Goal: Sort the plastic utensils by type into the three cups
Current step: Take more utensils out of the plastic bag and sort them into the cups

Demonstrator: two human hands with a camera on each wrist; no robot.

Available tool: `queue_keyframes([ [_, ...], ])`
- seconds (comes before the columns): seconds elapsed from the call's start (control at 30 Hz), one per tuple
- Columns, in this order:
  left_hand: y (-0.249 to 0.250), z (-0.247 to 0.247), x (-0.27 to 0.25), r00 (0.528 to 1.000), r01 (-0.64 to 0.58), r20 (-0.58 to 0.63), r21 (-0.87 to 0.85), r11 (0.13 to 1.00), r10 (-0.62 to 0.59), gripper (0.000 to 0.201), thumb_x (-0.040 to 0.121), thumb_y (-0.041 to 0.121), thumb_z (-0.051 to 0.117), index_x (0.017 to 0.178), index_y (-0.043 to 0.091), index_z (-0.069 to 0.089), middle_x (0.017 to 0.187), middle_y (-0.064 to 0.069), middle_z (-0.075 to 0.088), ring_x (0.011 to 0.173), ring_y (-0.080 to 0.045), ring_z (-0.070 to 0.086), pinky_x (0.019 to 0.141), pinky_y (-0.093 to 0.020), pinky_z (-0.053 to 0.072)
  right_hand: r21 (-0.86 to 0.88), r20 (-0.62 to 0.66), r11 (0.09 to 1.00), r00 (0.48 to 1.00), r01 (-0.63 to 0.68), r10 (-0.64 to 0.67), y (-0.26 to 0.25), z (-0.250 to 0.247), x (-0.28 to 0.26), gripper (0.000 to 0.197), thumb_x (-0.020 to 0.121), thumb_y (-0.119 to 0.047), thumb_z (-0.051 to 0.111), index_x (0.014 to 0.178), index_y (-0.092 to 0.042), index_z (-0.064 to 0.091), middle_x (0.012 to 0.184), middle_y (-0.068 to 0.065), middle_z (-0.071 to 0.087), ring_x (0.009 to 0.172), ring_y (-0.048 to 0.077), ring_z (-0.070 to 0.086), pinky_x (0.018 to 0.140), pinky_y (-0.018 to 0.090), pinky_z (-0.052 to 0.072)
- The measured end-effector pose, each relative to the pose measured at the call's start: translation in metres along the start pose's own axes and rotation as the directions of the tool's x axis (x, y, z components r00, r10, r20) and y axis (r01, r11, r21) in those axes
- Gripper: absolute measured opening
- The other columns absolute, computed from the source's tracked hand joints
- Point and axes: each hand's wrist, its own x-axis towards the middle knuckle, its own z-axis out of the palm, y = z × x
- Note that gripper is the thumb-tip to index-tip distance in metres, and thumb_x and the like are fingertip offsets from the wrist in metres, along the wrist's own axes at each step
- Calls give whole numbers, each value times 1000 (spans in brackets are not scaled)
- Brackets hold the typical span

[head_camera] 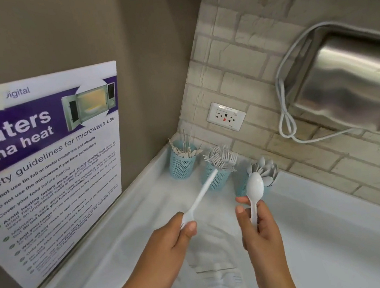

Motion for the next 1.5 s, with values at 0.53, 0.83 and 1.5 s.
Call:
queue_keyframes([
  [0.53, 7, 7, 8, 991, -63, -131, -381, 923, 14, 40, 59, 56, 66, 83, 24, 66, 75, 9, 64, 68, -4, 56, 65, -18, 45, -617, 366, 685, 912, 388, -187, 14, 3, -2, 27, 82, -54, 46, 106, -41, 49, 96, -20, 53, 78, 4, 56, 59, 16, 41],
  [0.83, 8, 26, 0, 991, -85, 81, -247, 965, 108, 50, 79, 64, 55, 120, 34, 52, 116, 13, 52, 108, 11, 49, 89, -6, 39, -354, 504, 895, 861, 273, -64, 7, 16, -15, 29, 87, -44, 43, 111, -41, 58, 97, -14, 66, 97, -1, 61, 82, 16, 48],
  [1.5, 6, 25, -1, 989, -68, 122, -107, 992, 81, 28, 85, 56, 41, 79, 38, 62, 57, 11, 54, 56, 0, 50, 60, -14, 38, -113, 253, 963, 944, 245, -210, -22, -4, -2, 7, 78, -33, 71, 83, -36, 75, 90, 3, 53, 66, 3, 53, 62, 9, 40],
])
